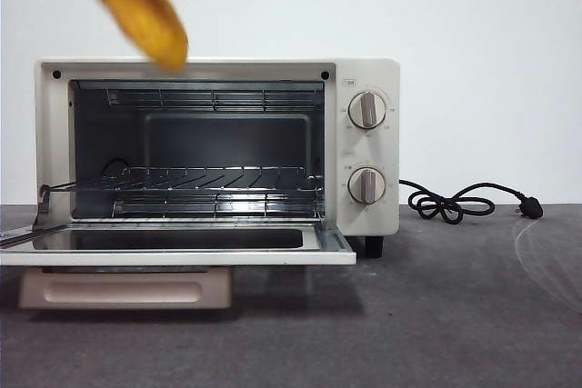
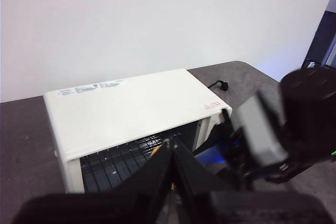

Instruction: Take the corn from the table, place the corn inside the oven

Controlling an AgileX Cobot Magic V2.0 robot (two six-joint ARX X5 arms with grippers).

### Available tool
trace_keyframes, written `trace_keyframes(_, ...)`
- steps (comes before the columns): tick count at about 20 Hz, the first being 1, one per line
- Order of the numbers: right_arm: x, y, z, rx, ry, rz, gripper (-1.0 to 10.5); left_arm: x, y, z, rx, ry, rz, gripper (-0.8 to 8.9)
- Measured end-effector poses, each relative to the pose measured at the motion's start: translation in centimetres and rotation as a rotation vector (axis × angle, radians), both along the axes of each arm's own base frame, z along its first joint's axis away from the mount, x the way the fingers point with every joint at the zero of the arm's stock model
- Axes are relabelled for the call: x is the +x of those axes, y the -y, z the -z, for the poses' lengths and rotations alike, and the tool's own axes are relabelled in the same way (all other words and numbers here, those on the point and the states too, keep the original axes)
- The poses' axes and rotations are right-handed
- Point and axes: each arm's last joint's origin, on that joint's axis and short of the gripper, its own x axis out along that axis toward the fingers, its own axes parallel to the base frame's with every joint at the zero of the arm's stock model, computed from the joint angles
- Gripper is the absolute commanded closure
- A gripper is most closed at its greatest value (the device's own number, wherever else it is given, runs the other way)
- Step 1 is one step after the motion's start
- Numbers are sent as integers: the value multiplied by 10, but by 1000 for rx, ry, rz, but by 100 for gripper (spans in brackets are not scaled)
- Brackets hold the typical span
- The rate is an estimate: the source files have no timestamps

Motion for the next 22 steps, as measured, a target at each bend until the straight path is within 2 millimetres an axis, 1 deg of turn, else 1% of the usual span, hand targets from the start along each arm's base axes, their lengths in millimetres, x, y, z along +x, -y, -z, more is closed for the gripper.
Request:
trace_keyframes(3, 8, -10, 18, -78, 59, 30, 958, 0, 0, 0, 12, 7, 2, 819)
trace_keyframes(8, 20, -21, 42, -212, 195, 98, 958, 0, 0, 0, 29, 17, 5, 819)
trace_keyframes(15, 31, -34, 63, -349, 356, 90, 959, 0, -1, 0, 53, 32, -16, 819)
trace_keyframes(22, 40, -43, 80, -470, 499, 111, 959, 1, -1, 0, 64, 38, -27, 819)
